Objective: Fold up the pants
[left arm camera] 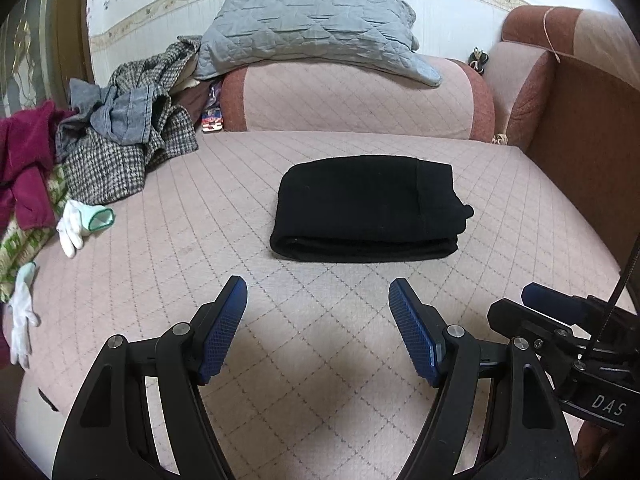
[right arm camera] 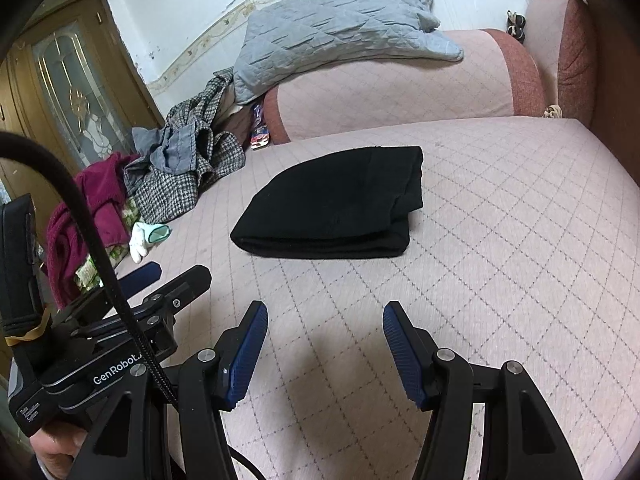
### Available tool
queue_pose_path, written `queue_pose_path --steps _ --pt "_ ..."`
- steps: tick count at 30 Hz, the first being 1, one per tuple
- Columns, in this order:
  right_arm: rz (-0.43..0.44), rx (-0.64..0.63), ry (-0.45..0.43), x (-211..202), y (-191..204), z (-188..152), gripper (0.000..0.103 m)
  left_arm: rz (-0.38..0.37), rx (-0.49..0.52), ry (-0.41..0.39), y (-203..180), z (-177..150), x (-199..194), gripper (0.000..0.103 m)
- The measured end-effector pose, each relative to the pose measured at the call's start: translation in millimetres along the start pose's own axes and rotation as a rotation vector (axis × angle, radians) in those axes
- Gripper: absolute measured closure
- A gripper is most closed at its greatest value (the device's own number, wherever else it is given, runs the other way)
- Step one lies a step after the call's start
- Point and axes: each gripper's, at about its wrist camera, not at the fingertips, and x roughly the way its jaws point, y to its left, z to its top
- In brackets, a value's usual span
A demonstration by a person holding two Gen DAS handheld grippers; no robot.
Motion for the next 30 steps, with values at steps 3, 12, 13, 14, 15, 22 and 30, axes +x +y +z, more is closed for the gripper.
queue_pose_path --steps 3,12,13,14,15,22,30 --pt "-0.001 -0.001 0.000 -2 1 -3 0.045 0.002 -0.002 -0.009 -1 0 -4 0.029" --pt "-0.001 0.020 -0.003 -8 -5 -5 0.045 -0.011 -0.002 -0.007 -6 0 -10 0.029" --pt "-0.001 0.019 -0.003 -9 -6 -4 0.045 -0.010 -0.003 -0.008 -7 0 -11 0.029" --pt "0.000 0.019 -0.003 -9 -5 -5 0.045 -0.009 -0.002 -0.009 -8 -1 -12 0.029" --pt "0.001 0.018 -0.003 -10 -5 -5 0.045 -0.010 0.000 -0.009 -9 -1 -12 0.029" --pt "0.001 0.012 -0.003 -12 0 -6 0.045 -0.012 0.001 -0.015 -12 -1 -16 0.029" --pt "0.006 0.028 -0.005 -13 -1 -6 0.045 -0.017 -0.004 -0.004 -12 -1 -16 0.029"
